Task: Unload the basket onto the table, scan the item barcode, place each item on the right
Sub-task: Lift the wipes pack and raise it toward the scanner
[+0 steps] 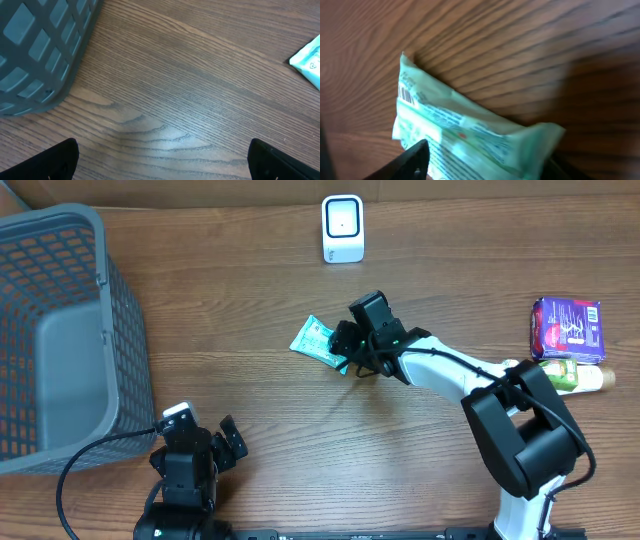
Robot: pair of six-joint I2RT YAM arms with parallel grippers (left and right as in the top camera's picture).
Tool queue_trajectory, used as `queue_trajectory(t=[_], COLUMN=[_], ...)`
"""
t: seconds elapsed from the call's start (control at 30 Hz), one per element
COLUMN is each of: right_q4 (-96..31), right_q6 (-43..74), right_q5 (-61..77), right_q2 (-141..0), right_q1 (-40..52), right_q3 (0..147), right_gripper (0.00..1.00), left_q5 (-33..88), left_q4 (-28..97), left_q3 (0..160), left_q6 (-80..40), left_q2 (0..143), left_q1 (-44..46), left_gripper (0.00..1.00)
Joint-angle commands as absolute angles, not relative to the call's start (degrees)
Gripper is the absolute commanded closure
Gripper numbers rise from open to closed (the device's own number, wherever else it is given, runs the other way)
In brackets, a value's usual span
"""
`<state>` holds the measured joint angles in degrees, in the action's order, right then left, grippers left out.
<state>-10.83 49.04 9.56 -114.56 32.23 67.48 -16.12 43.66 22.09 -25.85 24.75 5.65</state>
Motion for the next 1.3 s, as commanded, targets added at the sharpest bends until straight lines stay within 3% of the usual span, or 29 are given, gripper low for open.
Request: queue_trajectory(t=[0.0, 0.1, 0.27, 0.33, 0.5, 0.77, 1.0, 1.13, 1.27], right_q4=[-9.8, -9.6, -9.7, -9.7, -9.1, -10.6, -11.4, -14.3, -20.1], right_q6=[53.1, 56.3, 56.8, 56.2, 50.1, 31.7, 26.9, 20.9, 17.5], right_q5=[15.7, 16.9, 16.8, 16.9, 21.2, 42.9, 57.1, 57.2, 47.7], right_q2=[-118.4, -120.5, -121.3, -121.3, -120.7, -113.7, -107.9, -104.6, -100.2], right_q1=[32.2, 32.2, 32.2, 32.2, 31.3, 24.9, 17.7, 15.3, 13.6], right_q3=[67.5, 67.5, 67.5, 67.5, 68.0, 71.4, 71.4, 71.4, 71.9], right_gripper=[0.38, 0.46, 0.9, 0.96, 0.96, 0.96, 0.96, 0.96, 0.96], left_q5=[-16.9, -16.9, -16.9, -16.9, -16.9, -16.9, -16.9, -16.9, -16.9], left_q4=[43.5, 43.5, 43.5, 43.5, 43.5, 43.5, 43.5, 43.5, 43.5], left_q3=[22.2, 22.2, 22.2, 22.2, 22.2, 22.2, 22.2, 22.2, 22.2], left_q6=[-26.8, -26.8, -26.8, -26.8, -26.8, -26.9, -26.8, -26.8, -26.8], left_q2=[24.4, 24.4, 24.4, 24.4, 24.4, 24.4, 24.5, 24.5, 24.5], left_q1=[5.8, 5.8, 5.8, 5.8, 5.8, 5.8, 5.8, 5.8, 5.8], left_gripper=[0.0, 0.01, 0.0, 0.01, 0.01, 0.01, 0.01, 0.01, 0.0])
